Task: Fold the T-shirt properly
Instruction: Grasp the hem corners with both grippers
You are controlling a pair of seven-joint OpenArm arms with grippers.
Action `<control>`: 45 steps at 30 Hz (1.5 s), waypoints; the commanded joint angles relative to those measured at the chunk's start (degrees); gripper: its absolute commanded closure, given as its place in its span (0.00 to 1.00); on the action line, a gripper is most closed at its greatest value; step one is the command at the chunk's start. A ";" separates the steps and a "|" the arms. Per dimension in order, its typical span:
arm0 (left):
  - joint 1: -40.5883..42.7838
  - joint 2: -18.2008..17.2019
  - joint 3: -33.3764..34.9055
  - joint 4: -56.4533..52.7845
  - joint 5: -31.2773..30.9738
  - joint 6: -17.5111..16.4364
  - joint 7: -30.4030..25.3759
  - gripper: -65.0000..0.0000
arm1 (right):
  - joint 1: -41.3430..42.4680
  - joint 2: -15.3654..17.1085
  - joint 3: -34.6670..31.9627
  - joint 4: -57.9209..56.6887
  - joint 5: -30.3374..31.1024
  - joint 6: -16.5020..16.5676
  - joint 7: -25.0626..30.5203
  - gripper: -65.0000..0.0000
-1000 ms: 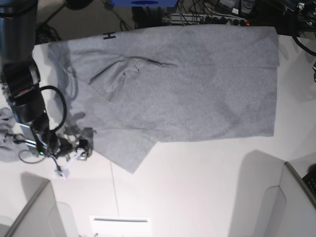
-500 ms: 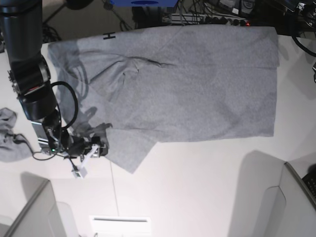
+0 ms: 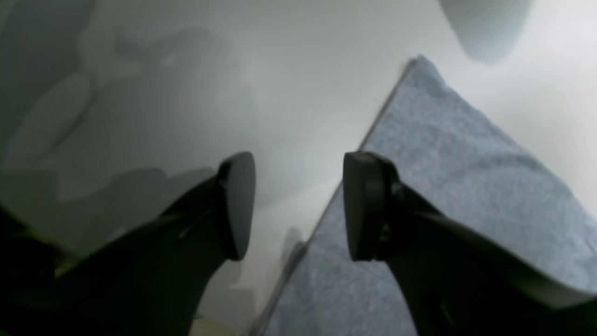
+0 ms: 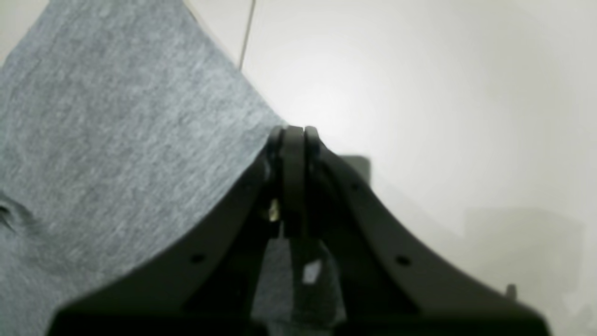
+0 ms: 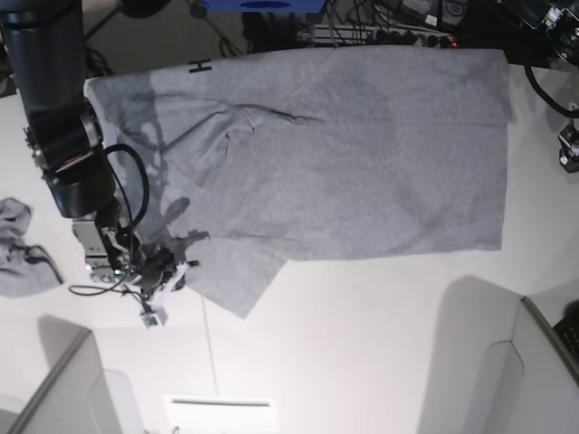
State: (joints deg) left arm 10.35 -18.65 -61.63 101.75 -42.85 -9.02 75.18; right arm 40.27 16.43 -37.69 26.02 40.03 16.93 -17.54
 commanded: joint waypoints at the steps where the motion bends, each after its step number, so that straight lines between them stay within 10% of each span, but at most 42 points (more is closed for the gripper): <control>1: -1.34 -1.35 -0.04 0.79 -0.36 -0.08 -1.02 0.53 | -0.23 -0.47 0.73 -0.22 -1.48 0.08 -4.48 1.00; 8: -9.34 -1.35 6.28 -6.77 14.85 -0.43 -2.08 0.15 | -0.32 -0.29 6.62 -0.13 -1.66 0.17 -4.83 1.00; 11: -10.13 -1.43 12.44 -10.37 19.33 -0.43 -11.22 0.03 | -0.84 -0.21 6.53 2.59 -1.66 0.17 -4.92 1.00; 17: -13.47 -3.19 20.88 -22.41 22.24 -0.43 -23.26 0.05 | -4.45 1.64 7.85 12.97 -1.48 0.08 -6.86 1.00; 22: -17.95 -4.33 21.41 -28.92 22.41 -0.43 -23.62 0.05 | -6.38 1.64 16.20 15.69 -1.83 0.08 -9.05 1.00; 45: -30.61 -6.18 36.79 -41.67 22.59 -2.46 -23.70 0.05 | -8.75 1.64 16.73 27.03 -1.83 0.08 -9.14 1.00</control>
State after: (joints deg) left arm -19.00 -24.03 -24.60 59.33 -19.75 -11.18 52.23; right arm 29.52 17.61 -21.37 52.12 37.58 16.88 -28.10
